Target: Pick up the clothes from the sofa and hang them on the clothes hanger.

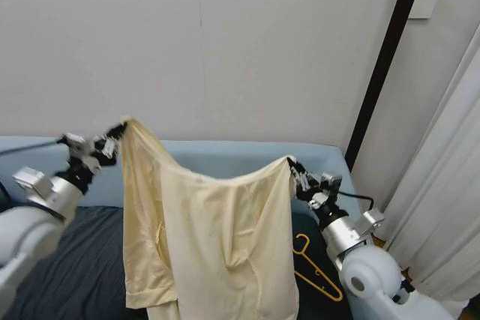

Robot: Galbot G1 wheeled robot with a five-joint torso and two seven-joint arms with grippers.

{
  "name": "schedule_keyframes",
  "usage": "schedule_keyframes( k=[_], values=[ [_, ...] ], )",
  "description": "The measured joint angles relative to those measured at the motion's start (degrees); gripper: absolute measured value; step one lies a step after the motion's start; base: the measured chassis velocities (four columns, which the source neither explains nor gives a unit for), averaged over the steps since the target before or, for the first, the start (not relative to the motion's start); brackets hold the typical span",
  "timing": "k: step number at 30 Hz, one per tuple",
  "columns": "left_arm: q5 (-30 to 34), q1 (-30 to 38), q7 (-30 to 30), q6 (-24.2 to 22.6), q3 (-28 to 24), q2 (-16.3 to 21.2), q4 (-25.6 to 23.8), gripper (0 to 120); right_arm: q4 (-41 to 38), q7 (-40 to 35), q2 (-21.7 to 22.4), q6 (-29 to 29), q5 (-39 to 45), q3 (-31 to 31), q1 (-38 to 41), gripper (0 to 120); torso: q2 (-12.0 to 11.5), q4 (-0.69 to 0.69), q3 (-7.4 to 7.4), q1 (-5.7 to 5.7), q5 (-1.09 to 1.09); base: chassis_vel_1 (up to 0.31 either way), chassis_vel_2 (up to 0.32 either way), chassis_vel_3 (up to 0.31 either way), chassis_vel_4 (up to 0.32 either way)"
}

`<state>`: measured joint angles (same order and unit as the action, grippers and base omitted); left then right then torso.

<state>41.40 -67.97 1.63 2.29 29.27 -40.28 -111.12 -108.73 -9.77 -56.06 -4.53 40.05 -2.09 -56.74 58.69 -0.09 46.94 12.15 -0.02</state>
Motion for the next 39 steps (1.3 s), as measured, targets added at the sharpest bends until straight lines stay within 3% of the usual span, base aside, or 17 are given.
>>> schedule_keyframes(
  k=[4,9,18,20,23,24,25,26,27,28,31,34,39],
  values=[
    [-1.78,-2.85,0.17,-1.26,-2.82,-3.19,0.92,0,4.78,-3.12,-1.11,3.60,-3.19,4.57,-0.63,0,0.00,-0.01,0.00,0.00,0.01,0.000,0.000,0.000,0.000],
    [-3.95,-4.64,1.17,-2.62,-3.10,-4.37,2.58,0,9.31,-5.39,-2.96,7.95,-6.33,7.68,-0.25,0,0.00,0.00,0.00,0.00,0.02,0.000,0.000,0.000,0.000],
    [-5.90,-4.46,0.70,-2.66,-2.35,-4.63,5.29,0,12.49,-5.25,-5.44,7.34,-7.06,9.13,1.27,2,0.00,0.00,0.00,0.00,0.02,0.000,0.000,0.000,0.000],
    [-6.40,-4.19,0.27,-2.50,-1.96,-4.63,6.19,0,12.50,-4.35,-5.74,6.08,-5.59,9.30,1.41,15,0.00,0.00,0.00,0.00,0.02,0.000,0.000,0.000,0.000],
    [-6.49,-4.12,0.03,-2.44,-1.82,-4.63,6.54,0,12.39,-4.00,-5.80,5.68,-4.61,9.31,1.41,18,0.00,0.00,0.00,0.00,0.02,0.000,0.000,0.000,0.000],
    [-6.51,-3.99,-0.57,-2.23,-1.45,-4.63,7.38,0,11.10,-3.30,-5.68,5.10,0.02,9.08,1.14,28,0.00,0.01,0.00,0.00,0.02,0.000,0.000,0.000,0.000],
    [-6.48,-3.88,-0.95,-1.83,-1.00,-4.66,8.10,0,6.78,-6.73,-4.68,9.50,12.29,6.36,0.35,39,0.00,0.00,0.00,0.00,0.02,0.000,0.000,0.000,0.000],
    [-6.45,-3.78,-1.03,-1.54,-0.76,-4.66,8.24,0,1.46,-17.01,-3.58,19.22,21.38,3.43,0.31,48,0.00,-0.01,0.00,0.00,0.01,0.000,0.000,0.000,0.000],
    [-6.42,-3.74,-1.04,-1.36,-0.64,-4.66,8.23,0,-0.94,-22.34,-2.80,24.85,25.29,1.95,0.44,52,0.00,-0.01,0.00,0.00,0.01,0.000,0.000,0.000,0.000],
    [-6.42,-3.74,-1.04,-1.36,-0.64,-4.66,8.23,0,-0.94,-22.34,-2.80,24.85,25.29,1.95,0.44,52,0.00,-0.01,0.00,0.00,0.01,0.000,0.000,0.000,0.000],
    [-6.37,-3.59,-1.12,-1.08,-0.30,-4.62,8.13,0,-4.31,-31.72,0.83,35.98,30.95,-1.62,0.63,67,0.01,-0.01,0.00,0.00,0.02,0.000,0.000,0.000,0.000],
    [-6.32,-3.41,-1.16,-0.98,-0.21,-4.51,8.08,0,-3.17,-33.65,1.62,39.72,30.75,-2.28,1.27,75,0.01,0.00,0.00,-0.01,0.02,0.000,0.000,0.000,0.000],
    [-6.14,-3.39,-1.26,-0.96,-0.19,-4.32,6.98,0,5.98,-28.89,0.80,44.80,20.45,-0.57,2.79,93,0.00,-0.02,0.00,0.00,0.03,0.000,0.000,0.000,0.000]
  ],
)
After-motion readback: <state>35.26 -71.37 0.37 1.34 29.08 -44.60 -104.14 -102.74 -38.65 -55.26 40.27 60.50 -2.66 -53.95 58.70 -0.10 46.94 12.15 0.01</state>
